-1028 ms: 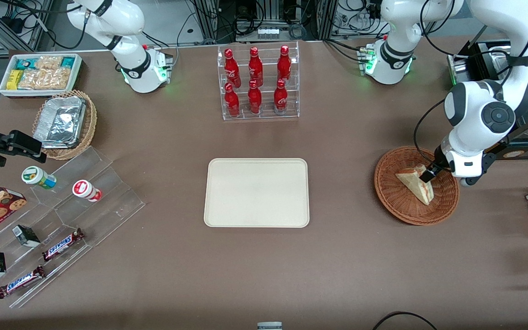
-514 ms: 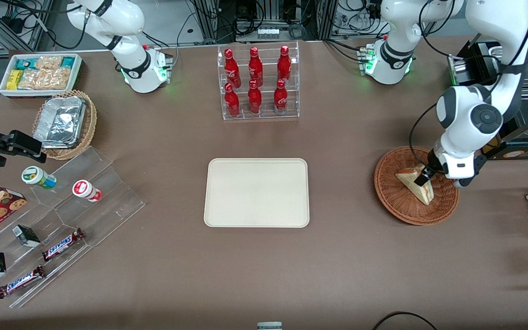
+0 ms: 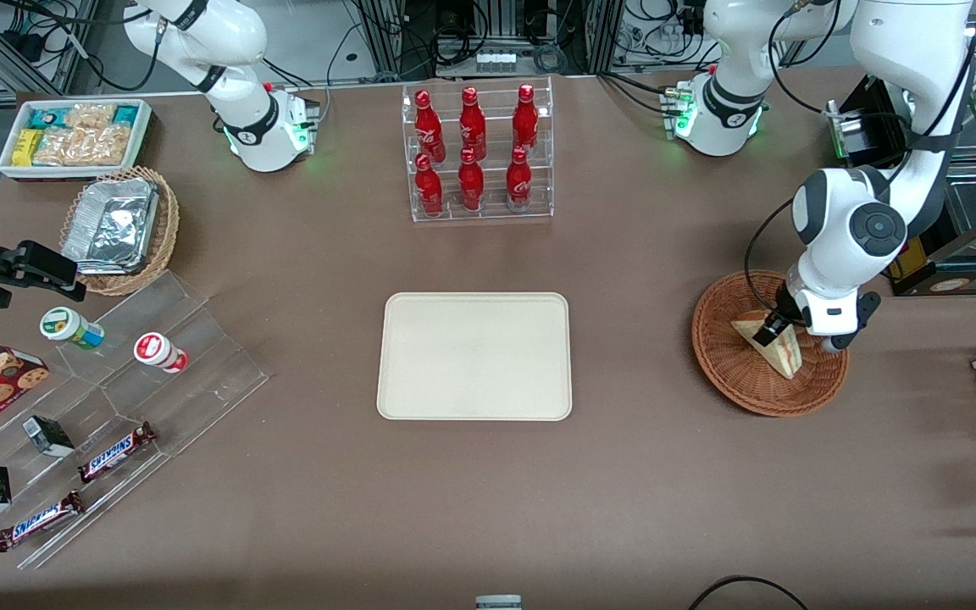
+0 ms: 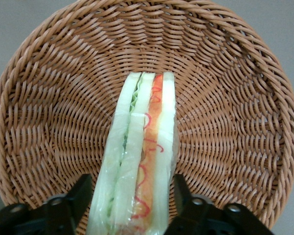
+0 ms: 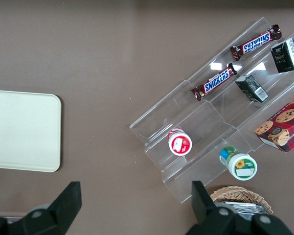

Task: Place sandwich from basket to tray
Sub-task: 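Close the left gripper on the sandwich and lift it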

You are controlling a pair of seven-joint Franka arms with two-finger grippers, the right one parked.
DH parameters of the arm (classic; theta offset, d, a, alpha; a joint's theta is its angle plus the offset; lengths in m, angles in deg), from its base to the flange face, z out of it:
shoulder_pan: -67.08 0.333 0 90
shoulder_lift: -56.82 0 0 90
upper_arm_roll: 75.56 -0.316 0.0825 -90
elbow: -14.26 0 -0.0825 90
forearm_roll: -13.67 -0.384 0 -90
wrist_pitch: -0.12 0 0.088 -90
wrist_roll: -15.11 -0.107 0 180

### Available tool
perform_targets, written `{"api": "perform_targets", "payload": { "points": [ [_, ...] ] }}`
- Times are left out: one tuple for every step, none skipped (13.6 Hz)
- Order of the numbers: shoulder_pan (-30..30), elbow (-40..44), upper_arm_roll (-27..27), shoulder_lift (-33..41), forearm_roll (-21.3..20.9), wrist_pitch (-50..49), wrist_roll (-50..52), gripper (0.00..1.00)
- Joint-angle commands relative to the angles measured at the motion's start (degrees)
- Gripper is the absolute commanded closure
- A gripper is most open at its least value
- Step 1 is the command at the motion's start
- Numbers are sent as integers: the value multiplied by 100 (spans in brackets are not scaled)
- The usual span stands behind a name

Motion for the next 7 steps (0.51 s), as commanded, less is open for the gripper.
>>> {"api": "perform_targets", "payload": {
  "points": [
    [-75, -13, -9, 110, 15, -51, 77, 100],
    [-84, 21, -9, 224, 6, -226, 60, 100],
    [-84, 65, 9, 373, -12, -523, 33, 100],
    [-110, 127, 35, 575, -55, -805, -19, 100],
    [-241, 240, 35, 751, -82, -1121, -37, 100],
    [-416, 442, 26, 874, -91, -1515, -46, 100],
    [-601, 800, 35, 962, -100, -2094, -46, 100]
  ]
}}
